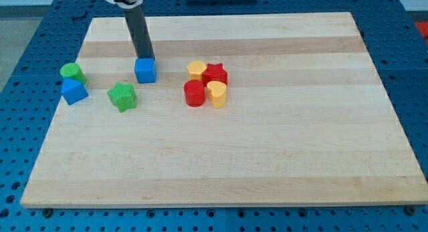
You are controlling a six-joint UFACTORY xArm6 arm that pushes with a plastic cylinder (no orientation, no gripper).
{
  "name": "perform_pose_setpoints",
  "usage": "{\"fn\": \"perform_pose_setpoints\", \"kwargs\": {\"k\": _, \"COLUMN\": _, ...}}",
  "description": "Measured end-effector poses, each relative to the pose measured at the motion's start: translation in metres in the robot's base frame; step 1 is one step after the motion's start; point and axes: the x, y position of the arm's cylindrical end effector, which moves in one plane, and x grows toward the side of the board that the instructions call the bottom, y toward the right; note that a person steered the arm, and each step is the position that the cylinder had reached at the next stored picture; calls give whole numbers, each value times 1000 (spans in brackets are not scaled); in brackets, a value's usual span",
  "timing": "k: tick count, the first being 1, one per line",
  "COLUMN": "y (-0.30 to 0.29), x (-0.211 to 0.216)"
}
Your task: Slide the blue cube to the green circle
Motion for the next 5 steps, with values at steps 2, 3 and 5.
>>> {"fn": "perform_pose_setpoints", "kwargs": {"k": 2, "y": 53, "x": 0}}
{"fn": "perform_pose_setpoints", "kwargs": {"k": 3, "y": 71, "x": 10}}
{"fn": "perform_pose_setpoints", "kwargs": {"k": 5, "y": 38, "x": 34}}
